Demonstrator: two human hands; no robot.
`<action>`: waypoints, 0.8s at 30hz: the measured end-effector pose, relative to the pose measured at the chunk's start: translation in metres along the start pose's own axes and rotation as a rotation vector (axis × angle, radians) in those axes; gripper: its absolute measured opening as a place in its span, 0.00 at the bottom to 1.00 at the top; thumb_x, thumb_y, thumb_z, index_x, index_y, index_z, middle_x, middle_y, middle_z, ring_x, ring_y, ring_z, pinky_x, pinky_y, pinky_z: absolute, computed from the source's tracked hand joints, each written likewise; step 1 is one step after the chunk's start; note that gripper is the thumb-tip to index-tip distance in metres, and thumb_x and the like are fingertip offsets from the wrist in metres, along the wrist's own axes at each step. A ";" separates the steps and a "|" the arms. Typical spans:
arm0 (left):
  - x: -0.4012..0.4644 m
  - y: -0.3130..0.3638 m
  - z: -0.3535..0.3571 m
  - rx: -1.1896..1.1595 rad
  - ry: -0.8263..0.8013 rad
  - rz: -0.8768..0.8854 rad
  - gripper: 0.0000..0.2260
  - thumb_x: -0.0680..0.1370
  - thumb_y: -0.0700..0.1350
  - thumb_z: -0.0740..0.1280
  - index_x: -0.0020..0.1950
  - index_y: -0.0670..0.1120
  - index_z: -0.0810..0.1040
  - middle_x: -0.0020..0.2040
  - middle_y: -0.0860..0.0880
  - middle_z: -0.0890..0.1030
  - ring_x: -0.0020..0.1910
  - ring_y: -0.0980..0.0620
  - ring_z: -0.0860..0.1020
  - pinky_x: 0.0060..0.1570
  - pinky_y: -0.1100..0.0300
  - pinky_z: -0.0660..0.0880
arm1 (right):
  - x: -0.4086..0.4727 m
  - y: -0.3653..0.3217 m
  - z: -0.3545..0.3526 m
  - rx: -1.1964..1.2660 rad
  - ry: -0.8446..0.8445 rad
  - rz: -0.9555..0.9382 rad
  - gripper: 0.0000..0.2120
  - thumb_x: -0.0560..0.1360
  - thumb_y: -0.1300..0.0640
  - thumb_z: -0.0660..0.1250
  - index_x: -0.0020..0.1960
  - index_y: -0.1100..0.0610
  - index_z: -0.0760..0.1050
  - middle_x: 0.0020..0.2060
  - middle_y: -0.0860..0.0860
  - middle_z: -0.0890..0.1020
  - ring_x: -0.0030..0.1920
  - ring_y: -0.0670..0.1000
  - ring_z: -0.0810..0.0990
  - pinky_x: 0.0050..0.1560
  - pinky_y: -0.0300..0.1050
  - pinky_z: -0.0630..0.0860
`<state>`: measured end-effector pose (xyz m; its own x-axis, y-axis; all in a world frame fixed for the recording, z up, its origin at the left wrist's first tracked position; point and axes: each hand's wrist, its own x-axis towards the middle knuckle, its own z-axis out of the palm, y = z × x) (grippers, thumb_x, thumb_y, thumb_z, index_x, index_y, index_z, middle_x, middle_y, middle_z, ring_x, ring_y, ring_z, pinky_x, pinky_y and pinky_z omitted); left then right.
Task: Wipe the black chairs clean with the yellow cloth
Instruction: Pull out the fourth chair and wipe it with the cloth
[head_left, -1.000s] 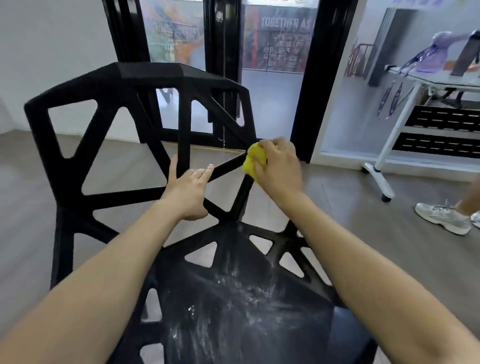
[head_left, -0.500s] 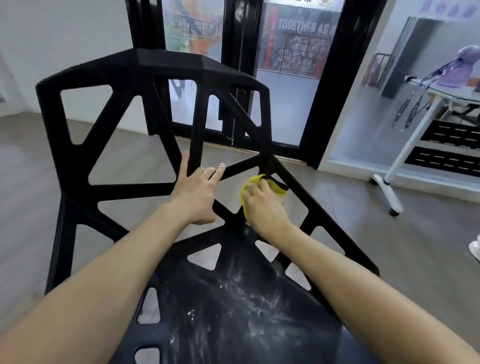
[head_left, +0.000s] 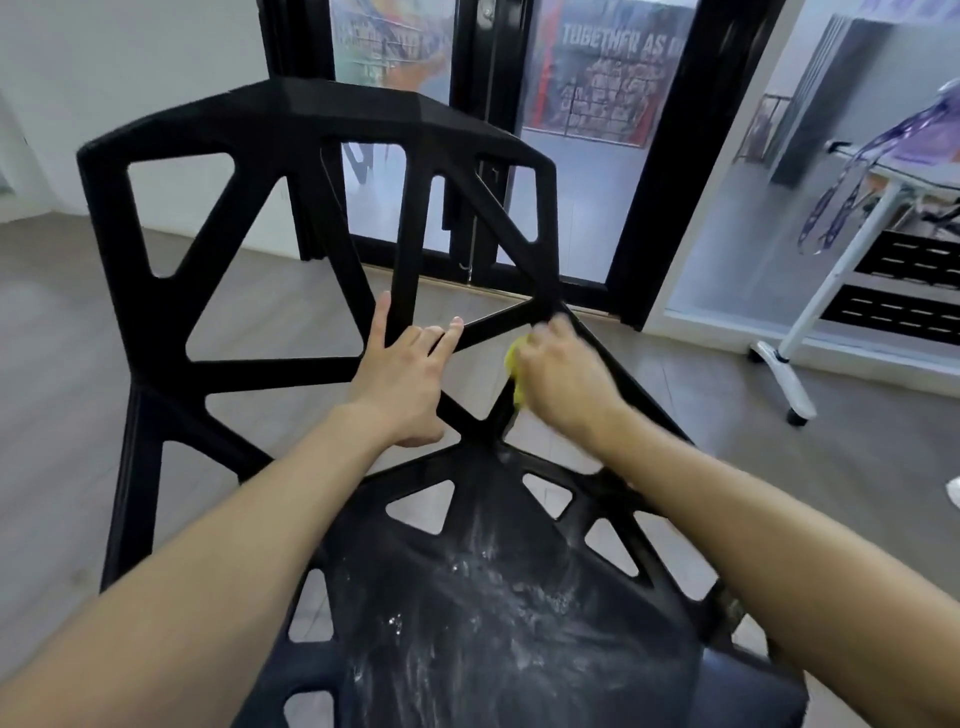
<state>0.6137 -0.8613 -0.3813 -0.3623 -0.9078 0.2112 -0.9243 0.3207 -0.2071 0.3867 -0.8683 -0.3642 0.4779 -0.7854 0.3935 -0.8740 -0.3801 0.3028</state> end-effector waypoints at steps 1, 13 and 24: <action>-0.001 0.000 -0.001 0.006 -0.002 -0.006 0.55 0.68 0.54 0.71 0.88 0.46 0.43 0.79 0.50 0.66 0.81 0.50 0.63 0.79 0.31 0.29 | 0.008 0.012 -0.005 -0.015 0.092 0.031 0.02 0.76 0.61 0.69 0.47 0.58 0.81 0.45 0.56 0.82 0.50 0.59 0.77 0.50 0.53 0.78; -0.020 -0.018 -0.025 -0.003 -0.110 0.114 0.50 0.74 0.48 0.70 0.89 0.47 0.44 0.89 0.46 0.45 0.88 0.51 0.45 0.83 0.39 0.31 | -0.055 -0.052 0.046 0.495 -0.033 0.121 0.18 0.81 0.47 0.67 0.68 0.51 0.79 0.65 0.50 0.79 0.64 0.55 0.74 0.63 0.56 0.76; -0.090 -0.062 -0.021 0.149 0.089 -0.339 0.23 0.70 0.59 0.73 0.60 0.48 0.79 0.52 0.49 0.82 0.53 0.44 0.80 0.59 0.48 0.68 | 0.001 -0.108 0.002 0.714 0.325 -0.016 0.19 0.76 0.59 0.78 0.66 0.55 0.81 0.65 0.51 0.80 0.63 0.56 0.75 0.66 0.47 0.75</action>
<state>0.7013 -0.7944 -0.3677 -0.0540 -0.9265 0.3724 -0.9681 -0.0427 -0.2468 0.4818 -0.8290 -0.3986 0.3963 -0.6366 0.6616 -0.6594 -0.6987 -0.2773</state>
